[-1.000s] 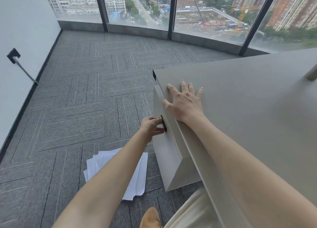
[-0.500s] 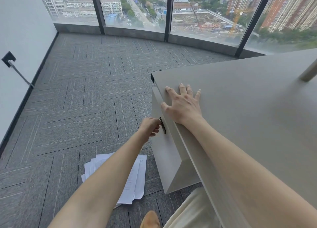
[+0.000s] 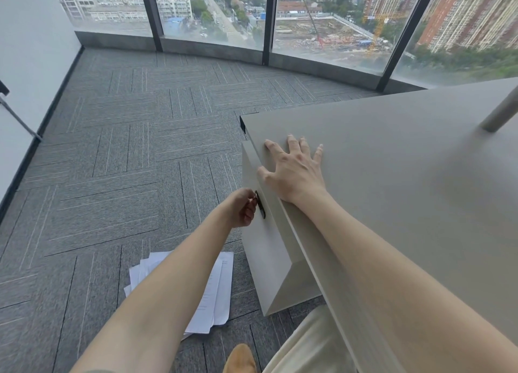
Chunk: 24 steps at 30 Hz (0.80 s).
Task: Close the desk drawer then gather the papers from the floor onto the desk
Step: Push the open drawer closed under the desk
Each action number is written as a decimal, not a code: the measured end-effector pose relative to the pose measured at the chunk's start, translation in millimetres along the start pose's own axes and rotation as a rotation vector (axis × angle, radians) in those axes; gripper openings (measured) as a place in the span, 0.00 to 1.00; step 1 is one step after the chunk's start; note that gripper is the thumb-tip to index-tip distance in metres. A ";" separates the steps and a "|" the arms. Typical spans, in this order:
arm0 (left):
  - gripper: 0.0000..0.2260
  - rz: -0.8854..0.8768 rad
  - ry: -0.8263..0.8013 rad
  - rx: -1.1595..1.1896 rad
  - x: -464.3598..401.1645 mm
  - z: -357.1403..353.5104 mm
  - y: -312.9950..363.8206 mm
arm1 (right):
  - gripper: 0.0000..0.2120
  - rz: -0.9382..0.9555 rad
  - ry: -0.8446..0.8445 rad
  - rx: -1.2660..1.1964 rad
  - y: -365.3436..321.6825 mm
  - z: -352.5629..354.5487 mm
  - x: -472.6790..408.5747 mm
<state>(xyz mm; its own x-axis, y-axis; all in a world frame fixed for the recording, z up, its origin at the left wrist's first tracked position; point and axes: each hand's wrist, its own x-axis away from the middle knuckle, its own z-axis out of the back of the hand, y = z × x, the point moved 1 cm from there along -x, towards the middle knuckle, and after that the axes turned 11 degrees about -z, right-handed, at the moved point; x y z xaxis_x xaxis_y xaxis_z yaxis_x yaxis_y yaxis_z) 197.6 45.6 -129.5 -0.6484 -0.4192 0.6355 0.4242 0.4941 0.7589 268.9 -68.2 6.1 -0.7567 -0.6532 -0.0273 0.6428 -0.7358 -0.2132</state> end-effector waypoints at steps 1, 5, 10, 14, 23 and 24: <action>0.13 0.010 0.007 -0.025 0.2 -0.5 1.6 | 0.33 0.001 0.000 0.001 0.1 0.0 0.1; 0.15 0.011 0.041 -0.124 1.3 -3.6 6.9 | 0.32 -0.002 0.001 -0.012 0.5 0.8 0.3; 0.15 -0.005 0.064 -0.139 -0.9 -5.8 6.8 | 0.32 0.002 -0.001 -0.014 0.4 0.9 0.7; 0.15 0.000 0.074 -0.136 -0.5 -5.1 5.1 | 0.32 0.002 -0.004 -0.006 0.8 1.8 1.0; 0.28 -0.011 0.094 -0.284 20.6 -4.5 13.3 | 0.33 0.007 -0.025 0.008 1.0 4.4 4.2; 0.30 -0.024 0.108 -0.324 23.7 -3.7 13.6 | 0.33 0.007 -0.027 0.010 0.9 4.9 4.8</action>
<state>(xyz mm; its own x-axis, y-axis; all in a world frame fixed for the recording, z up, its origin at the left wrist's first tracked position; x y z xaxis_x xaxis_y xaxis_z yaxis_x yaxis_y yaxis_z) 190.3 39.6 -103.6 -0.5973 -0.5141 0.6155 0.5999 0.2229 0.7684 266.4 -72.9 10.6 -0.7485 -0.6632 -0.0020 0.6496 -0.7326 -0.2033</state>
